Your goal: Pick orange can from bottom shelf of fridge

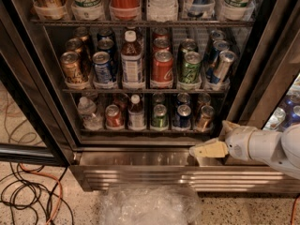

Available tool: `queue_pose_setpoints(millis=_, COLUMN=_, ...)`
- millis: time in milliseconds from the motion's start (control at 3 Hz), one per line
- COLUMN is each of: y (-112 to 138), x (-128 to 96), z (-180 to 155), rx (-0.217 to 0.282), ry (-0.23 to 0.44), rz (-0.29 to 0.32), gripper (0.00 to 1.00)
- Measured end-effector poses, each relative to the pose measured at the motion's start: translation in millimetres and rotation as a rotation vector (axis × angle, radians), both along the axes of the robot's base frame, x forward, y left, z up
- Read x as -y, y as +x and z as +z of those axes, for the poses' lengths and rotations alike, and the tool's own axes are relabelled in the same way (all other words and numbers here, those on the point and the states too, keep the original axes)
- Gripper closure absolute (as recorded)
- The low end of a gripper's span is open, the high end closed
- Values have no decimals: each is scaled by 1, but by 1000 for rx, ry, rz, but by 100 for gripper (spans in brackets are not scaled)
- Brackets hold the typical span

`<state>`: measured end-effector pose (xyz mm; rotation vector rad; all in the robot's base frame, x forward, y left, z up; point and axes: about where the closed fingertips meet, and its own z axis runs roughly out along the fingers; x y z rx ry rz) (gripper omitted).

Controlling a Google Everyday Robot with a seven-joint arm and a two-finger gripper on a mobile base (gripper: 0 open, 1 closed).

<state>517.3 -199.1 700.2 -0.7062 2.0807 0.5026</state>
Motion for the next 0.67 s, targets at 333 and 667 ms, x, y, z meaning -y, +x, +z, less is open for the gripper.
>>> queue_pose_setpoints(millis=333, y=47, x=-28, z=-23, rx=48, ry=61, rz=-6, gripper=0)
queue_pose_setpoints(millis=667, y=48, x=-28, z=-24, rx=49, ry=60, rz=-9, gripper=0)
